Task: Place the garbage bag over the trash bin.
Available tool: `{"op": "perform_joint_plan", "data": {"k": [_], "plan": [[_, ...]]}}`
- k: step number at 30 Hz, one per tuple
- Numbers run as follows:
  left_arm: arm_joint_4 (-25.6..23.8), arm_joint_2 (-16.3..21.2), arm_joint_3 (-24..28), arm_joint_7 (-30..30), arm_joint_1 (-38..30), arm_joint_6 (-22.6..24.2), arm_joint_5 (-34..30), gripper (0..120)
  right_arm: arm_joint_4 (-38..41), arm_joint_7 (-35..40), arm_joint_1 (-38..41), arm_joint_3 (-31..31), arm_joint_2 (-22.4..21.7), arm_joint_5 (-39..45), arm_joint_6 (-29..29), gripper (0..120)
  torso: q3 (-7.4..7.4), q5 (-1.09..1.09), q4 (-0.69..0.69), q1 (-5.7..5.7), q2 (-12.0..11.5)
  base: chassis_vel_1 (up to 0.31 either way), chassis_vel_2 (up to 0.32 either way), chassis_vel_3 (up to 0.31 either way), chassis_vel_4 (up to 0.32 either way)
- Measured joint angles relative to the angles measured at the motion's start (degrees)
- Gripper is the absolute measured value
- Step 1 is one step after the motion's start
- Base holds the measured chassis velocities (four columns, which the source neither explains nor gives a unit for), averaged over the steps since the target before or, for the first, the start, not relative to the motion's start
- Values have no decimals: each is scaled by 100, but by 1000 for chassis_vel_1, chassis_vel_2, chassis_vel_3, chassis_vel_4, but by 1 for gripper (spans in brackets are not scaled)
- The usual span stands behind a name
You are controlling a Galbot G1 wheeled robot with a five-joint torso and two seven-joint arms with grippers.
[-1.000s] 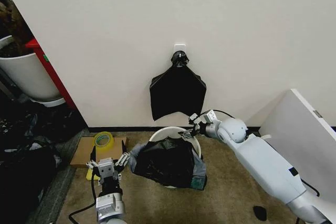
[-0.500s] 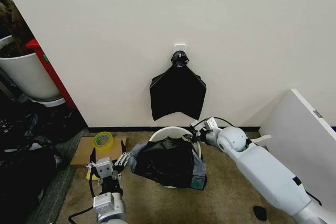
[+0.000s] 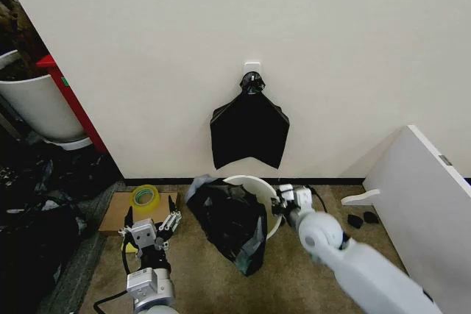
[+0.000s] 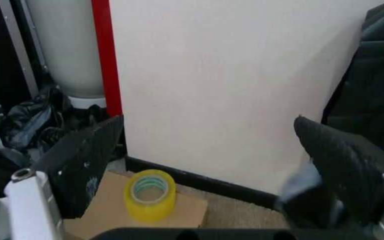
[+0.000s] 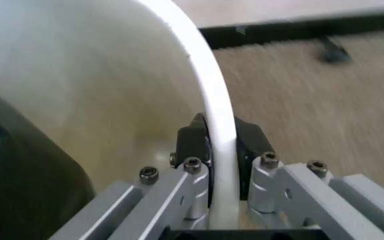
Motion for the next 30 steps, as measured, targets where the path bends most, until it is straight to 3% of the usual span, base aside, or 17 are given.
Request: {"op": "perform_joint_plan", "data": {"k": [2, 5, 10, 15, 24, 30], "plan": [[-4, 29, -13, -24, 0, 0, -30, 100, 456, 763, -394, 165, 92, 328, 394, 3, 0, -2, 0, 0, 0, 0, 0, 0, 0], [-4, 40, -11, -37, -7, 0, -37, 100, 814, 1316, -820, 273, 282, 306, 907, 3, 0, -2, 0, 0, 0, 0, 0, 0, 0], [-2, 30, 36, -38, -66, 14, -39, 100, 955, 1994, -1460, 506, 1081, -56, 2048, 3, 0, -1, 0, 0, 0, 0, 0, 0, 0], [-88, 53, 25, -38, -58, 31, -53, 100, 769, 2050, -1651, 598, 1461, -197, 2583, 3, 0, -1, 1, 0, 0, 0, 0, 0, 0], [-105, 97, -8, -38, -104, 60, -123, 100, 675, 1794, -1960, 549, 1652, -341, 3054, 3, -1, -3, 1, 0, 0, 0, 0, 0, 0], [8, 90, 20, -37, -183, 86, -133, 100, 822, 1348, -2200, 508, 1559, -848, 3471, 24, 1, -1, 2, 0, -1, 0, 0, 0, 0]]}}
